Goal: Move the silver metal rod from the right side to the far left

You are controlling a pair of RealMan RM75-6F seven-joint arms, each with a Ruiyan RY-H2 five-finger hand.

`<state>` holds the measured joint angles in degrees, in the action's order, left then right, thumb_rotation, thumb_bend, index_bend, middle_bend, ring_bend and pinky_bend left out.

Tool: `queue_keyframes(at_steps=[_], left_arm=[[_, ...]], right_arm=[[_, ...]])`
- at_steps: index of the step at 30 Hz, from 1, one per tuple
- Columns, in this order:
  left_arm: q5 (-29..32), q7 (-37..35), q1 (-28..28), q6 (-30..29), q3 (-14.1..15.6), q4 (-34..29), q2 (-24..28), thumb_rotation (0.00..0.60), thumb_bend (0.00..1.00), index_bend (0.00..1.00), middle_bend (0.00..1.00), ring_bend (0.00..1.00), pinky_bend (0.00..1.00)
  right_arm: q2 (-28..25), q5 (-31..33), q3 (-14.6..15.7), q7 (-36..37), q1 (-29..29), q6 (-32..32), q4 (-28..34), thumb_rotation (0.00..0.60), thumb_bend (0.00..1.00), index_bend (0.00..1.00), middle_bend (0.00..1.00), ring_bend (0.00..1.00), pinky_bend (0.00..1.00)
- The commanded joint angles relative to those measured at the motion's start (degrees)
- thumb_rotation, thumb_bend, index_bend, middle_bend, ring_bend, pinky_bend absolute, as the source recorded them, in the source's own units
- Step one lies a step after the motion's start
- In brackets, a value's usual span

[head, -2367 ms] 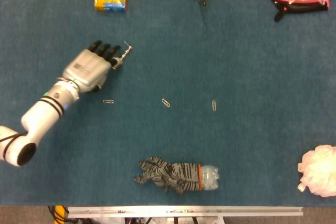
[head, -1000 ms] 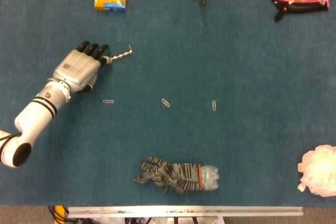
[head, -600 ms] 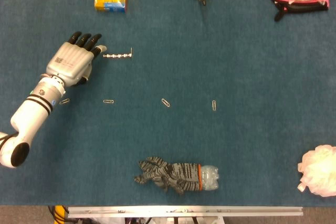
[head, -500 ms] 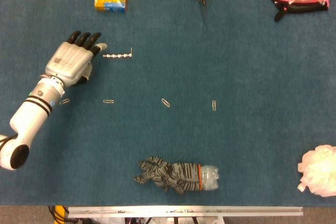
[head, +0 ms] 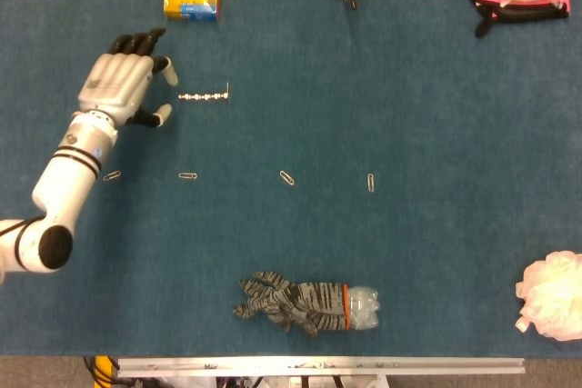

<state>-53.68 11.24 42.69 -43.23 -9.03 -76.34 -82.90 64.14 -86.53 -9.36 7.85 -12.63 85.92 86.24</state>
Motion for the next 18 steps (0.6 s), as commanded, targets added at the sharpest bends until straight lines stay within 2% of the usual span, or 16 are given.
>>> queue_keyframes(at_steps=[1, 5, 6, 8, 9, 10, 11, 12, 13, 15, 18], left_arm=[[1.04, 0.82, 0.84, -0.12, -0.67, 0.27, -0.86, 0.600, 0.29, 0.46, 0.00, 0.00, 0.00], [0.43, 1.13, 1.01, -2.23, -1.11, 1.01, -2.04, 0.600, 0.29, 0.49, 0.01, 0.00, 0.01], [-0.25, 1.09, 0.88, -3.37, -1.22, 1.31, -2.51, 0.600, 0.29, 0.49, 0.04, 0.03, 0.05], [-1.90, 0.67, 0.65, -4.97, -1.26, 1.93, -3.17, 0.600, 0.29, 0.49, 0.19, 0.15, 0.21], [-2.93, 0.18, 0.49, -5.63, -1.21, 2.36, -3.51, 0.600, 0.29, 0.49, 0.32, 0.26, 0.34], [-3.61, -0.18, 0.40, -6.03, -1.18, 2.69, -3.74, 0.600, 0.29, 0.49, 0.50, 0.40, 0.47], [-4.50, -0.71, 0.30, -6.33, -1.08, 3.04, -3.96, 0.600, 0.29, 0.49, 0.59, 0.47, 0.53], [-5.30, -1.04, 0.25, -6.55, -0.95, 3.36, -4.09, 0.600, 0.29, 0.48, 0.74, 0.59, 0.61], [-6.12, -1.43, 0.21, -6.75, -0.82, 3.69, -4.22, 0.600, 0.29, 0.47, 0.85, 0.67, 0.66], [-7.82, -2.87, 0.11, -7.10, -0.73, 4.46, -4.58, 0.600, 0.29, 0.46, 0.96, 0.78, 0.75], [-9.23, -4.58, 0.16, -6.72, -0.67, 5.40, -4.83, 0.600, 0.29, 0.45, 1.00, 0.91, 0.86]], right_arm=[[-0.04, -0.03, -0.04, 0.00, -0.02, 0.03, 0.08, 0.600, 0.09, 0.47, 0.40, 0.32, 0.40], [-0.14, -0.06, -0.03, -0.08, 0.12, 0.26, 0.23, 0.600, 0.09, 0.47, 0.40, 0.32, 0.40], [-0.18, -0.06, -0.04, -0.11, 0.17, 0.35, 0.28, 0.600, 0.09, 0.47, 0.40, 0.32, 0.40], [-0.29, 0.00, -0.07, -0.14, 0.23, 0.40, 0.40, 0.600, 0.09, 0.47, 0.40, 0.32, 0.40], [-0.34, 0.02, -0.08, -0.19, 0.26, 0.43, 0.48, 0.600, 0.09, 0.47, 0.40, 0.32, 0.40], [-0.37, 0.02, -0.08, -0.23, 0.28, 0.45, 0.52, 0.600, 0.09, 0.47, 0.40, 0.32, 0.40], [-0.39, 0.03, -0.09, -0.26, 0.29, 0.46, 0.56, 0.600, 0.09, 0.47, 0.40, 0.32, 0.40], [-0.41, 0.03, -0.11, -0.27, 0.27, 0.44, 0.59, 0.600, 0.09, 0.47, 0.40, 0.32, 0.40], [-0.42, 0.03, -0.12, -0.28, 0.25, 0.42, 0.63, 0.600, 0.09, 0.47, 0.40, 0.32, 0.40], [-0.40, 0.03, -0.13, -0.34, 0.20, 0.34, 0.65, 0.600, 0.09, 0.47, 0.40, 0.32, 0.40], [-0.36, 0.04, -0.13, -0.43, 0.12, 0.19, 0.67, 0.600, 0.09, 0.47, 0.40, 0.32, 0.40]])
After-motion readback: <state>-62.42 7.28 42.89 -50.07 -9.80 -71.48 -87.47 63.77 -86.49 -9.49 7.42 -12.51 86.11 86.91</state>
